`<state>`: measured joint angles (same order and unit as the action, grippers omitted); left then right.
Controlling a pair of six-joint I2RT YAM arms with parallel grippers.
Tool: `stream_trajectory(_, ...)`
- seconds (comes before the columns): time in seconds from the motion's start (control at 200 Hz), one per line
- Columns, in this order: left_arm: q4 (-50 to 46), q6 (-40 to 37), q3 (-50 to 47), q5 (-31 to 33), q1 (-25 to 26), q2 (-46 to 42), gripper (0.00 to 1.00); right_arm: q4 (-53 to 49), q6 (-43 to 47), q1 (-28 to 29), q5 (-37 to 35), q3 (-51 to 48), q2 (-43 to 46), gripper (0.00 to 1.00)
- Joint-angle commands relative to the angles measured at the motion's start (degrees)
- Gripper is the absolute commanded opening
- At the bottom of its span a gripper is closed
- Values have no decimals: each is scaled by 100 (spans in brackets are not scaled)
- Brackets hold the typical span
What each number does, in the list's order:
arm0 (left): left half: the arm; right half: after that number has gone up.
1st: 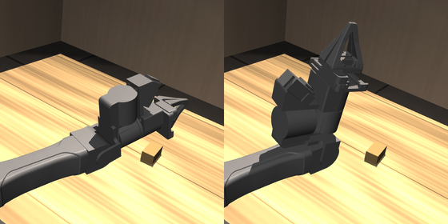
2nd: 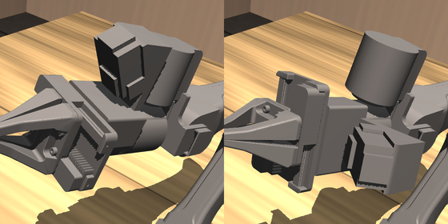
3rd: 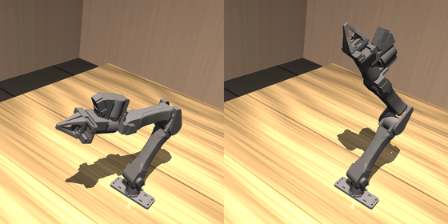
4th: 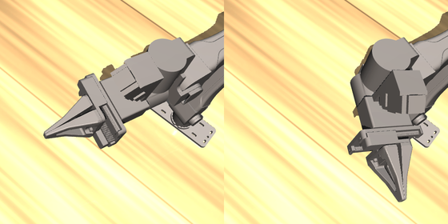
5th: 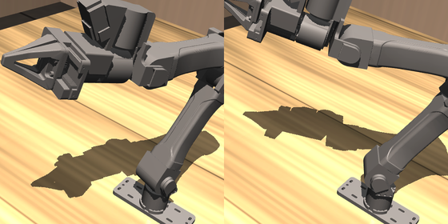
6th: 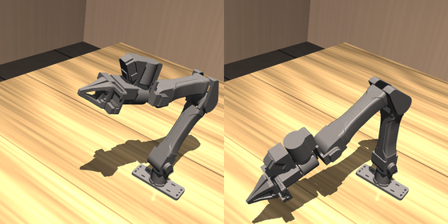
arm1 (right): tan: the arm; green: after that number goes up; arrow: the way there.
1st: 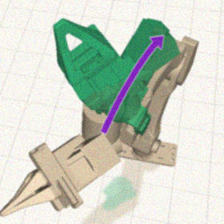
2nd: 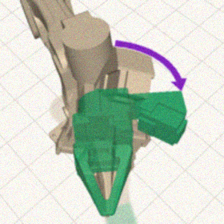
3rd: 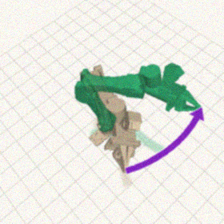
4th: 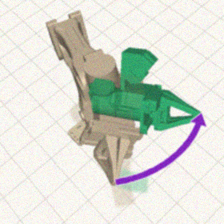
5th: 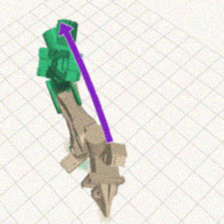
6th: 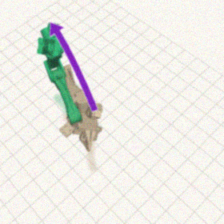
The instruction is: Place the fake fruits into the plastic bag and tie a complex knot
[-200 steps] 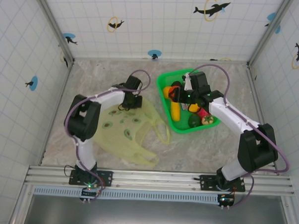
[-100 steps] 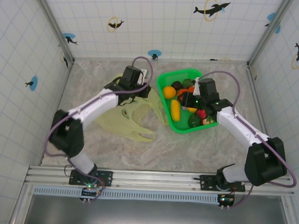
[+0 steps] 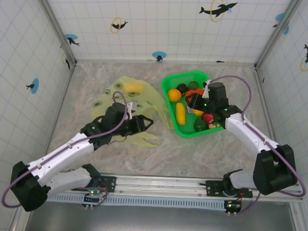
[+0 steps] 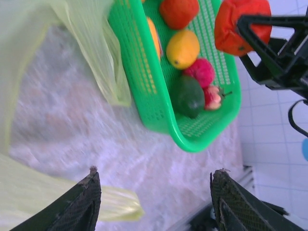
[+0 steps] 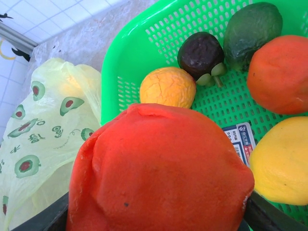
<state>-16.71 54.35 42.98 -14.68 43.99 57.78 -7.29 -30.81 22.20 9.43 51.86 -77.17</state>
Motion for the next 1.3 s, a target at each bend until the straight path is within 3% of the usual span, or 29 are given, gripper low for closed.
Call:
stream_trajectory(0.0,-263,883,29,191,500,113,64,335,-147,57,-51,-105,123,51)
stream_trajectory(0.115,-425,472,123,217,861,388,67,325,-114,48,-115,-105,131,51)
stream_trajectory(0.285,-1358,-451,597,1489,1875,751,69,363,-75,43,-161,-174,215,51)
stream_trajectory(0.605,-461,-2022,131,3005,3070,1519,70,581,-57,22,-196,-468,538,52)
stream_trajectory(0.721,54,-2579,-75,3284,3128,1738,70,578,-49,-47,-181,-475,638,52)
stream_trajectory(0.921,83,-2969,-133,4161,3207,1913,66,650,-46,-101,-44,-588,797,51)
stream_trajectory(1.296,264,-3091,-320,4523,3265,1992,65,936,-195,-110,156,-685,698,51)
